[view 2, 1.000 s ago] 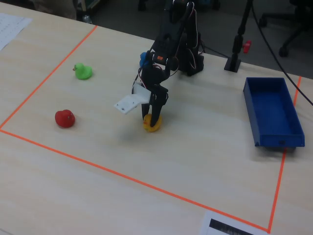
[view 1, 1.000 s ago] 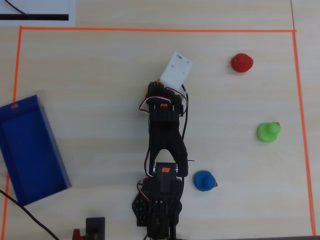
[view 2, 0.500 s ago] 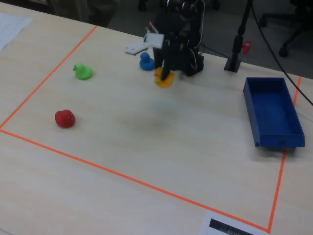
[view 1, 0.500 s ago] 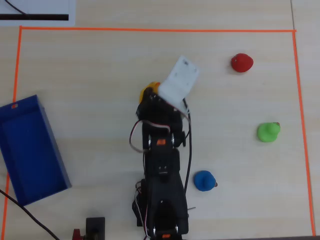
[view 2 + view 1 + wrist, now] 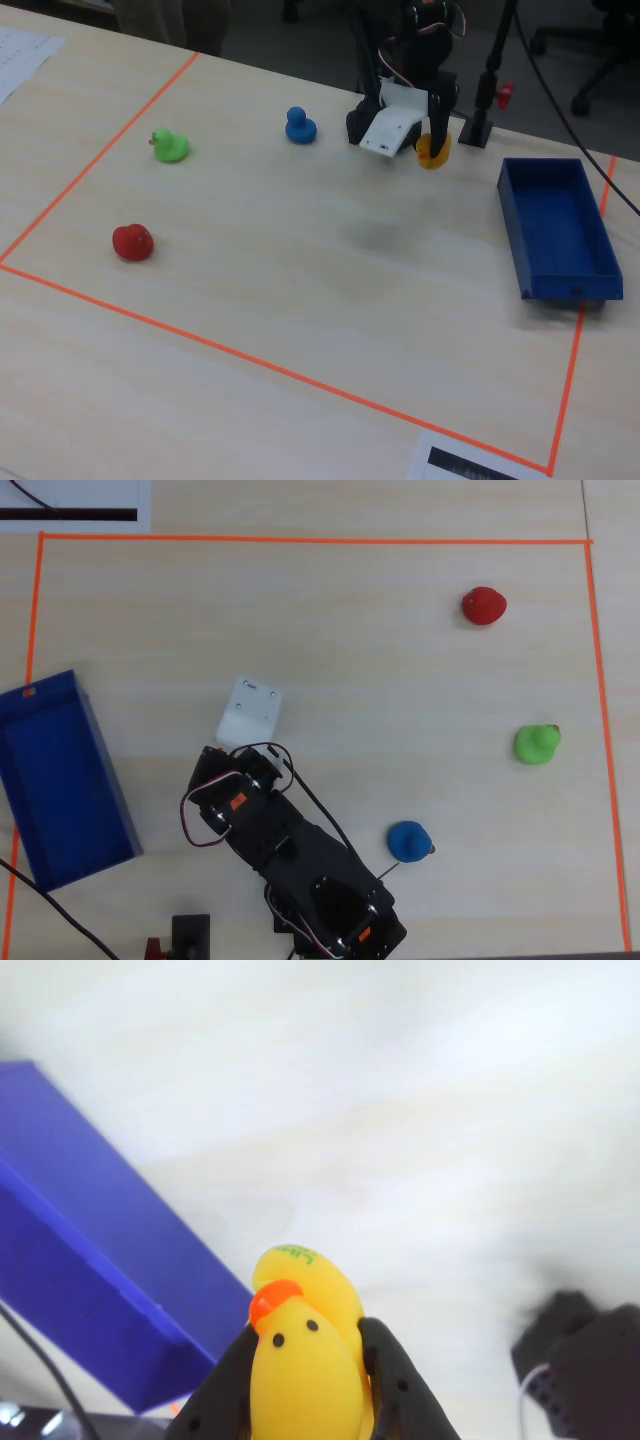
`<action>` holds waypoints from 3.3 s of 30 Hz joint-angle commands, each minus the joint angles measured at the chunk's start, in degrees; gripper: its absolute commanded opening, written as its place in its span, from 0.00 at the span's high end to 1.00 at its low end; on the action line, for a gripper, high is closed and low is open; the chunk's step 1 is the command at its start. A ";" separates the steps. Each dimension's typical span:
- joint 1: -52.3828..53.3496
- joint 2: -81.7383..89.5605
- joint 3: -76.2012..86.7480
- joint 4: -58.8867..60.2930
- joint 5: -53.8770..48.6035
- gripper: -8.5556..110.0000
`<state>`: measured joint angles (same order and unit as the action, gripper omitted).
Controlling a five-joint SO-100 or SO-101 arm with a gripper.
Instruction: Grasp yellow duck and put it into box.
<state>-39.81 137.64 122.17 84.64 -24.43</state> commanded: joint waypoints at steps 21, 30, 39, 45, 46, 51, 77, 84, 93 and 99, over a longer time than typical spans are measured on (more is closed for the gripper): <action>-14.85 -43.77 -44.82 8.35 8.35 0.93; -24.26 -46.76 -53.53 12.39 -0.44 0.93; -27.16 -57.13 -65.65 12.13 -0.88 0.93; -26.72 -61.35 -68.82 11.51 -0.18 0.93; -26.72 -61.79 -68.82 11.16 -0.09 0.93; -27.16 -64.86 -70.22 9.76 0.26 0.93; -22.41 -68.82 -84.38 16.08 -1.76 0.64; -0.79 -51.94 -78.57 15.12 -9.84 0.86; 29.00 -30.50 -40.78 -4.31 -27.42 0.93; 37.79 -12.30 -2.29 -22.76 -34.98 0.93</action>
<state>-5.45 113.99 93.60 72.77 -56.43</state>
